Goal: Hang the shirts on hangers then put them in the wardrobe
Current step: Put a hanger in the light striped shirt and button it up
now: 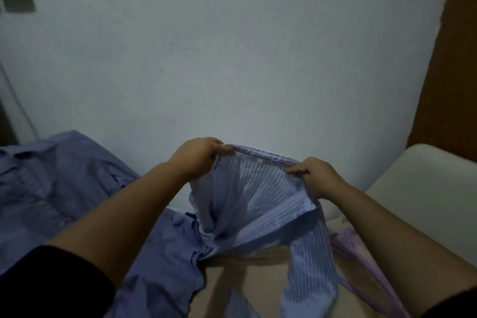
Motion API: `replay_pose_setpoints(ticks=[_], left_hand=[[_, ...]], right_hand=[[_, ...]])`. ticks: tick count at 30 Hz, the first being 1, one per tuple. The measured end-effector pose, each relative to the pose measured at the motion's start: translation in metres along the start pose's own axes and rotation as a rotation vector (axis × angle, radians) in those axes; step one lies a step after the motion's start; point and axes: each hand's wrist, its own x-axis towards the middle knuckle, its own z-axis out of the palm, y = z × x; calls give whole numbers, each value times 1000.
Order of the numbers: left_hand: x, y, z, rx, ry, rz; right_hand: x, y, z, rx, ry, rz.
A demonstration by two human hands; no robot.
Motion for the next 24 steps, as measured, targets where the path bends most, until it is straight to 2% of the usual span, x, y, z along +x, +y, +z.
replay_pose_setpoints(ticks=[5, 9, 13, 19, 24], left_hand=[[-10, 18, -92, 49, 174, 11], [-19, 32, -159, 54, 284, -18], [-29, 45, -211, 55, 350, -12], [-44, 65, -262, -45, 295, -118], [-67, 82, -294, -113, 199, -155]], right_hand=[[-38, -51, -72, 99, 224, -97], [-65, -83, -135, 108, 286, -242], [-89, -100, -188, 48, 347, -237], [-137, -118, -238, 119, 434, -206], [-164, -129, -259, 263, 357, -207]])
